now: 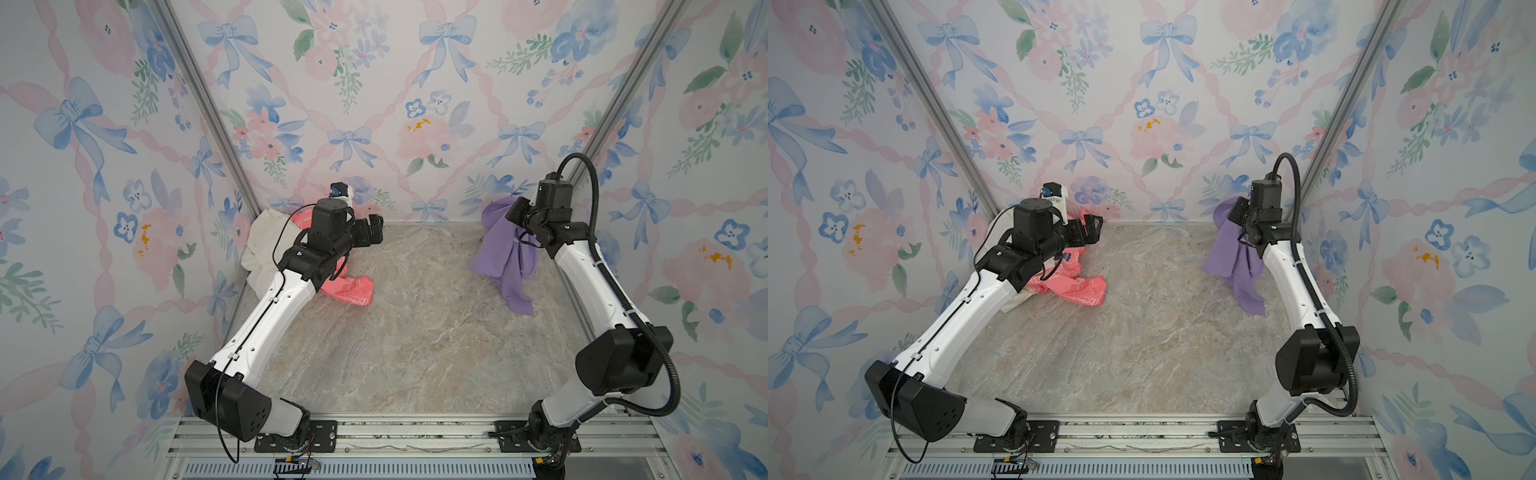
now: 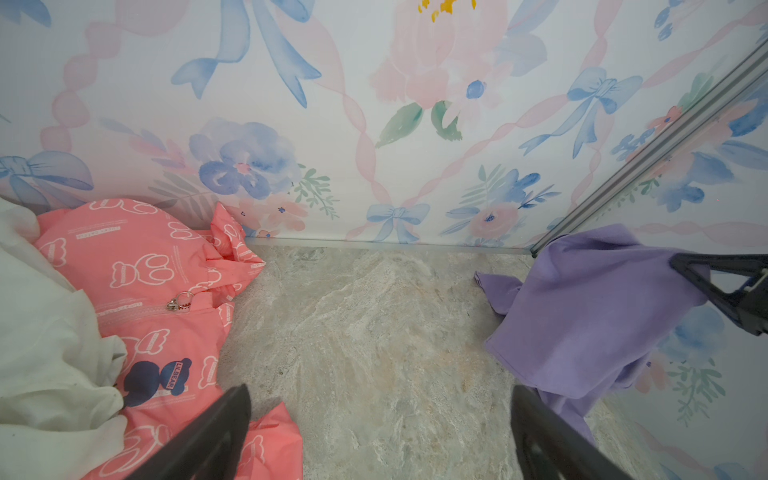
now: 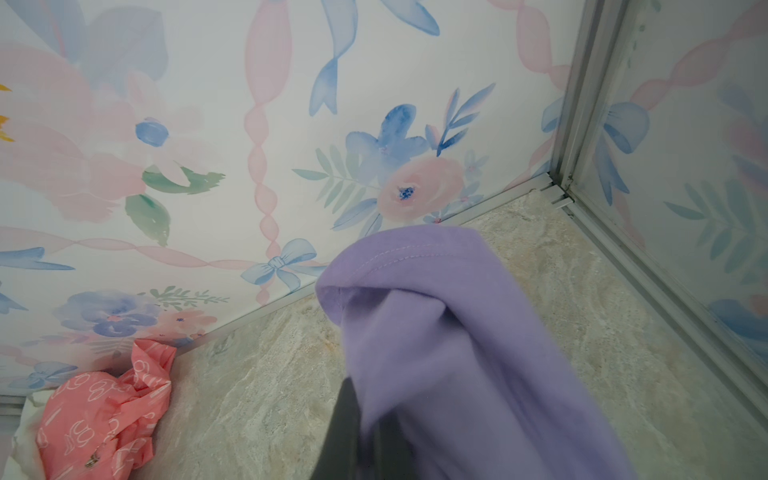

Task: Pick out a specific cloth from the pile
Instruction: 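Drag the purple shirt farther from the pile with the right gripper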

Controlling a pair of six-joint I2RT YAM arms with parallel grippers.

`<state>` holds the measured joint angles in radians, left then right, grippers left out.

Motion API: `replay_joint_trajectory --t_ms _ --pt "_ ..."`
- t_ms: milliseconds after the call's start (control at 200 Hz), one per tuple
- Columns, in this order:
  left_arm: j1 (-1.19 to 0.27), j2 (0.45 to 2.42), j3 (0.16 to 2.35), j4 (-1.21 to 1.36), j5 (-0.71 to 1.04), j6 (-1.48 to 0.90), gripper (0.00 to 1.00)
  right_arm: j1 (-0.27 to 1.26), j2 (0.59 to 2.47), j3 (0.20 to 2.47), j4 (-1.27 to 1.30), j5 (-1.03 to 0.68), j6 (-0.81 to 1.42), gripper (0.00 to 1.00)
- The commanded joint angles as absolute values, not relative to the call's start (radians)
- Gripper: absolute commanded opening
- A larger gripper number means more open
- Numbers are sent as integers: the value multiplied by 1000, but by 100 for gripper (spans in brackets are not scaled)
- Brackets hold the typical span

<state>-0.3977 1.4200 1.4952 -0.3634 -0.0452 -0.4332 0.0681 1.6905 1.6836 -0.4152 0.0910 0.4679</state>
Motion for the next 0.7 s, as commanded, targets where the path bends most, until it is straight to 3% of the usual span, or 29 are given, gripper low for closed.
replay_joint_trajectory --t_ms 0,465,610,695 --pt "-391 1431 1493 -341 -47 -456 98 52 1762 1673 -447 45 434 2" --pt "-391 1389 1424 -335 -113 -455 98 -15 2059 1672 -790 222 484 11" --pt "-391 1367 1364 -309 -176 -434 98 -38 2148 1714 -860 164 493 25" --pt "-386 1356 1317 -280 -208 -429 98 -42 2154 1724 -852 123 501 44"
